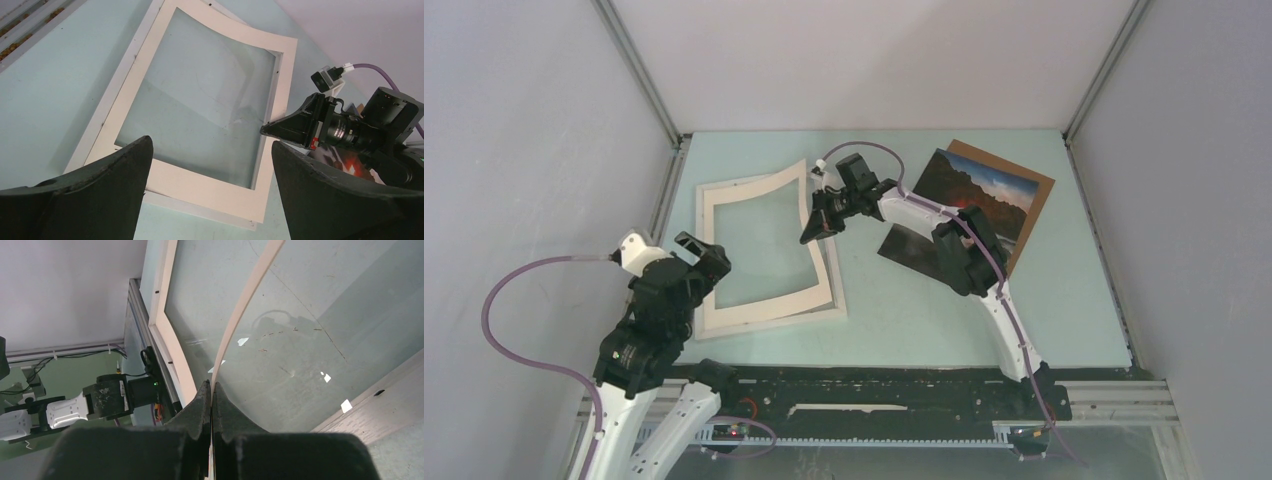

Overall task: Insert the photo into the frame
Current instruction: Place the photo frame item in the photo frame.

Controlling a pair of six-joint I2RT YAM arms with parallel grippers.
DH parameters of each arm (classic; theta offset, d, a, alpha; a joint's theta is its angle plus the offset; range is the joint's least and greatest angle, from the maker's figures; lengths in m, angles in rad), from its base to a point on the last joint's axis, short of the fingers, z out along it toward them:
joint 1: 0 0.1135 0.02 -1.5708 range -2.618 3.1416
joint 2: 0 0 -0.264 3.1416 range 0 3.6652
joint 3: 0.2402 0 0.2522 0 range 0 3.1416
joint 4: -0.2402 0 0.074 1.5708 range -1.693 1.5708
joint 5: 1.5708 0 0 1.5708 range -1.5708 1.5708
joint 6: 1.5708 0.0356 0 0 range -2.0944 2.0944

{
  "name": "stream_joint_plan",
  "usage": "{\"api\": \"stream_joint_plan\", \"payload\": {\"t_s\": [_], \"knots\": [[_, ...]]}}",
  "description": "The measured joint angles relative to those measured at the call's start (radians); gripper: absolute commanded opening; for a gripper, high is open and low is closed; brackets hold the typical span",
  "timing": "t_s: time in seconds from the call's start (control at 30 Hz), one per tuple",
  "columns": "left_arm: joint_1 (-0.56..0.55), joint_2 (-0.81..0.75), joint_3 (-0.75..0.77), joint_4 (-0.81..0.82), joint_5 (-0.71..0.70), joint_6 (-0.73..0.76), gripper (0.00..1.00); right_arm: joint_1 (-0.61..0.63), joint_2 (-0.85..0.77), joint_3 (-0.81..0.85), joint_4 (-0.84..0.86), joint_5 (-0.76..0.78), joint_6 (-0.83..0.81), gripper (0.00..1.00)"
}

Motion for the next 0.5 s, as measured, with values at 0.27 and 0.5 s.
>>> {"api": "stream_joint_plan", "payload": {"t_s": [0.27, 0.5], "knots": [[0.000, 0.000, 0.000, 0.014, 0.004, 0.001, 0.96, 0.000, 0.000, 0.000, -0.016, 0.016, 0.000, 0.20], [0.000, 0.000, 0.000, 0.036, 0.004, 0.019, 0.97, 0.000, 0.000, 0.032, -0.136, 0.102, -0.001, 0.41]]}}
